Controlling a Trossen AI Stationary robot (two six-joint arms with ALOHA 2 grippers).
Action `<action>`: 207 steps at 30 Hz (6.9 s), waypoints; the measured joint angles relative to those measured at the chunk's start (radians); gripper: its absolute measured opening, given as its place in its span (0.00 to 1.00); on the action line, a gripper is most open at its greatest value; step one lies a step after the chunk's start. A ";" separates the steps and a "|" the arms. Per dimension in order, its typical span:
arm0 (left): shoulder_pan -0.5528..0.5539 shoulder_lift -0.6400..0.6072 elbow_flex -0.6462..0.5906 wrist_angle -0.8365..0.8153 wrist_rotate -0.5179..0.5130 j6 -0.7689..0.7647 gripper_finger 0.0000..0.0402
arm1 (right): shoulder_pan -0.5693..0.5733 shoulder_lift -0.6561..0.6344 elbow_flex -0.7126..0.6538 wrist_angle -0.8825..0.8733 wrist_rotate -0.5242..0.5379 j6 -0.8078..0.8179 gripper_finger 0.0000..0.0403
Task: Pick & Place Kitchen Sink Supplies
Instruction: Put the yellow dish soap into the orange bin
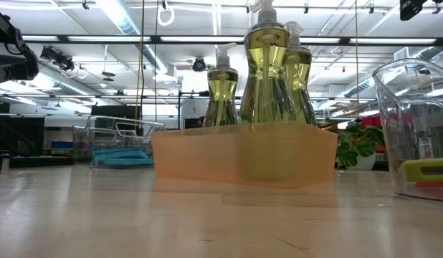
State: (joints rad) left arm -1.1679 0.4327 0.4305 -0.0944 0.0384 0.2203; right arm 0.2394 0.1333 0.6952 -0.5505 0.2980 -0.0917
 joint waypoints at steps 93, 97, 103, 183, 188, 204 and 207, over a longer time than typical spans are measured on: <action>0.135 0.373 -0.063 0.442 0.221 -0.018 0.54 | 0.000 0.000 0.000 0.000 0.000 0.000 0.05; 0.135 0.372 -0.063 0.442 0.225 -0.018 0.46 | 0.000 0.000 0.000 0.000 0.000 0.000 0.05; 0.135 0.373 -0.063 0.434 0.228 -0.017 0.38 | 0.000 0.000 0.000 0.000 0.000 0.000 0.05; 0.574 0.372 0.579 -0.181 0.228 -0.053 0.30 | 0.000 0.000 0.000 0.000 0.000 0.000 0.05; 0.634 0.383 0.578 -0.191 0.131 -0.052 0.30 | 0.000 0.000 0.000 0.000 0.000 0.000 0.05; 0.871 0.545 0.577 -0.102 0.067 -0.081 0.30 | 0.000 0.000 0.000 0.000 0.000 0.000 0.05; 0.904 0.574 0.576 -0.043 0.068 -0.079 0.30 | 0.000 0.000 0.000 0.000 0.000 0.000 0.05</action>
State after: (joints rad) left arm -0.2642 1.0065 1.0069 -0.1372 0.1066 0.1410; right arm 0.2394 0.1333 0.6952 -0.5507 0.2977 -0.0918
